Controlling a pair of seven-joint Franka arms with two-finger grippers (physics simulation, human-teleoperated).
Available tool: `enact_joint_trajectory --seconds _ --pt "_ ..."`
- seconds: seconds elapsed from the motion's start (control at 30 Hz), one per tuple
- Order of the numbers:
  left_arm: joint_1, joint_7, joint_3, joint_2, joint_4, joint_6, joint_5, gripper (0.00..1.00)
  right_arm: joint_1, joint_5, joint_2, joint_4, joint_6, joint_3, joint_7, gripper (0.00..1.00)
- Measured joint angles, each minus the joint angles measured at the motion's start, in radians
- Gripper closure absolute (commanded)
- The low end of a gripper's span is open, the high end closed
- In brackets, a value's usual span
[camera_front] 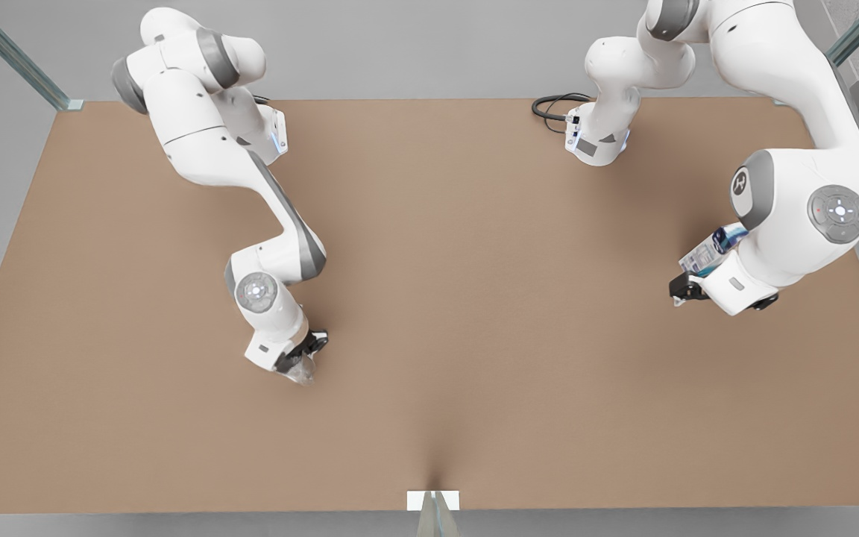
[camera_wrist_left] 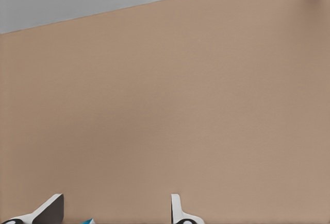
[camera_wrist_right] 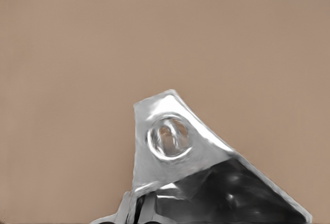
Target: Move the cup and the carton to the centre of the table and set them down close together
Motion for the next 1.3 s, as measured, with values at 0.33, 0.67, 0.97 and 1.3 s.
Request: enact_joint_trajectory --seconds 0.33,0.67,0.97,1.3 --pt "0.002 -0.002 0.015 0.001 0.018 0.009 -0.006 0.00 0.261 0.003 0.296 0.481 -0.119 -0.002 0.289 0.79" --pt "0.004 0.093 0.015 -0.001 0.007 0.008 -0.001 0.00 0.351 0.000 0.433 0.581 -0.060 -0.019 0.399 0.54" --pt "0.091 0.949 0.014 -0.187 -0.301 0.040 0.047 0.00 0.354 -0.001 0.433 0.575 0.008 -0.022 0.412 0.01" --pt "0.104 1.046 0.099 -0.378 -0.692 0.174 0.130 0.00 0.343 0.009 0.238 0.405 -0.005 -0.034 0.407 0.00"
